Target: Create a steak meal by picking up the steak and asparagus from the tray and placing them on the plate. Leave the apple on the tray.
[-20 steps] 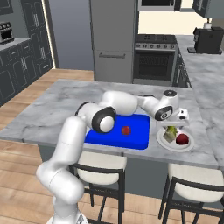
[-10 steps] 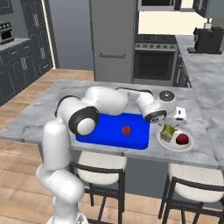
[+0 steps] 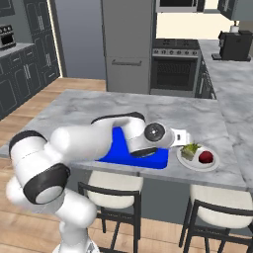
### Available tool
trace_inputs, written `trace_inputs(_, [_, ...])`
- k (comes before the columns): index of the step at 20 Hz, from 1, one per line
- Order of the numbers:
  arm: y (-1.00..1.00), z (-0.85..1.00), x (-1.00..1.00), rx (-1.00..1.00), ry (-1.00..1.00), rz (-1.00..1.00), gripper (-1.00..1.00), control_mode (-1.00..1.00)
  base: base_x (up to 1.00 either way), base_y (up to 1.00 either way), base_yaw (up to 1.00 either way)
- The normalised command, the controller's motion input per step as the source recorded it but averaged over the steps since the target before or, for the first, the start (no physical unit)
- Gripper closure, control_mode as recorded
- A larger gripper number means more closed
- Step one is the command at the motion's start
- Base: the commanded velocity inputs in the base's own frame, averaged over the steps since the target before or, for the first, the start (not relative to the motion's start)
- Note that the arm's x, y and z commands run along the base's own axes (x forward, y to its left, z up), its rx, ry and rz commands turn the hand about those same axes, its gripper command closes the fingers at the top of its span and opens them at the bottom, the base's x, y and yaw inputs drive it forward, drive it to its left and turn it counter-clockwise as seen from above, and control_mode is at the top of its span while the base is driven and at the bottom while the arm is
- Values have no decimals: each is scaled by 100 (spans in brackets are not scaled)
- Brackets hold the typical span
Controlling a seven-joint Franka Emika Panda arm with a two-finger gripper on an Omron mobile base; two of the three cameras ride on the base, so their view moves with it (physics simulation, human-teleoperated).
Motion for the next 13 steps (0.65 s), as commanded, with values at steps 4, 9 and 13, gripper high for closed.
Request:
trace_inputs(4, [49,100,-62,-2,-5,1,-100,-100,0,0,0])
trace_inputs(9, [37,100,-60,0,3,8,-100,-100,0,0,0])
trace_inputs(13, [39,100,-63,0,13,11,-100,-100,0,0,0])
